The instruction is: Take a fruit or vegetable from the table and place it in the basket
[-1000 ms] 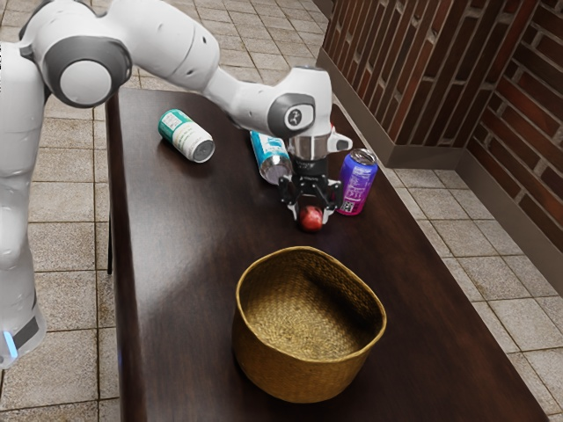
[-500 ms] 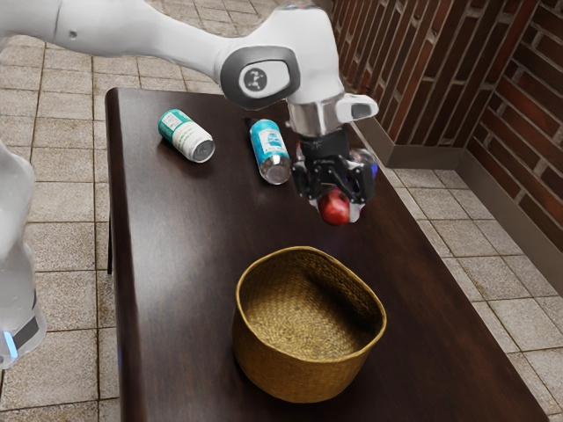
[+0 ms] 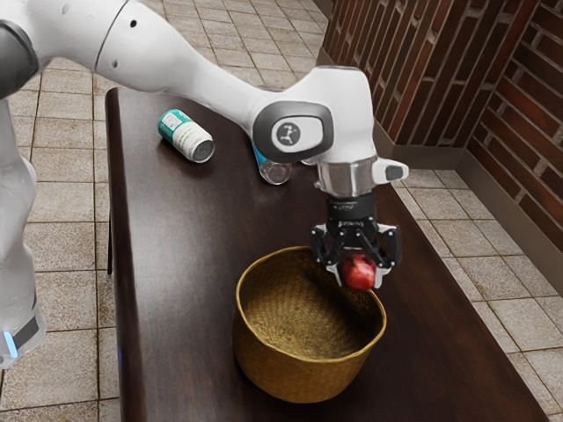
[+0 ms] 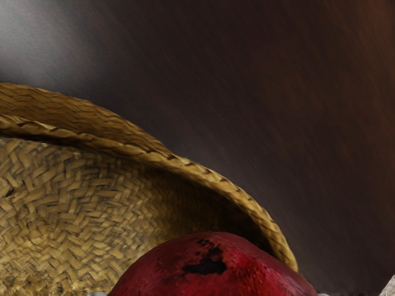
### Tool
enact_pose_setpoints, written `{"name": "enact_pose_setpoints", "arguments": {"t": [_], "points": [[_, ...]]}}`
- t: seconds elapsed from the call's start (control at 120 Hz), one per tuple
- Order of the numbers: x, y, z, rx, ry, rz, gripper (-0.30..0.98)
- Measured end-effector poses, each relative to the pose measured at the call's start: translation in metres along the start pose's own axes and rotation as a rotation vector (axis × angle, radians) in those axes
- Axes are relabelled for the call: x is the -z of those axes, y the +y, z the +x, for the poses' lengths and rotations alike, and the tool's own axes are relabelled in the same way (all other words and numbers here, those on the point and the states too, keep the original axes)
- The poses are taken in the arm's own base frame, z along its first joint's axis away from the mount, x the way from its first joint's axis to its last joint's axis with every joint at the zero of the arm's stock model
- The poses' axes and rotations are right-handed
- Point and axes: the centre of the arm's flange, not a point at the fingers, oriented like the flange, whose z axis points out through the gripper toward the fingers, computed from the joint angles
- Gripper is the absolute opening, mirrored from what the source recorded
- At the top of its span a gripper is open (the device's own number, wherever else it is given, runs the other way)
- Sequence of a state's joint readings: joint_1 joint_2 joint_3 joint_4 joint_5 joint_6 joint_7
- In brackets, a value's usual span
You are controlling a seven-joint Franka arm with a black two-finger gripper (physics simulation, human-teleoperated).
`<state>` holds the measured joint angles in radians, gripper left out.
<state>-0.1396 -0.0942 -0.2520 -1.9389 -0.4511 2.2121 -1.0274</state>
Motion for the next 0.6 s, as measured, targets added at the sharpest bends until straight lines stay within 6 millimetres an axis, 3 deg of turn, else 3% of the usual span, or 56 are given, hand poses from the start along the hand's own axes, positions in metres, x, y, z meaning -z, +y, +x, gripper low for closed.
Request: {"name": "enact_pose_setpoints", "arguments": {"t": [0.15,0.275,0.325,0.367,0.383,0.417,0.467,0.5,0.542,0.6], "points": [[0.016,-0.011,-0.023,0.057,0.012,-0.023,0.32],[0.016,-0.018,-0.025,0.123,0.0,-0.028,0.53],[0.014,-0.021,-0.019,0.152,-0.002,-0.025,0.57],[0.014,-0.029,0.01,0.219,0.006,-0.024,0.6],[0.024,-0.029,0.024,0.24,0.02,-0.04,0.61],[0.063,-0.023,0.047,0.238,0.096,-0.077,0.63],[0.158,-0.001,0.06,0.235,0.203,-0.131,0.64],[0.209,-0.004,0.065,0.281,0.261,-0.134,0.65],[0.233,-0.032,0.092,0.398,0.326,-0.073,0.66],[0.245,-0.076,0.131,0.597,0.353,-0.004,0.67]]}}
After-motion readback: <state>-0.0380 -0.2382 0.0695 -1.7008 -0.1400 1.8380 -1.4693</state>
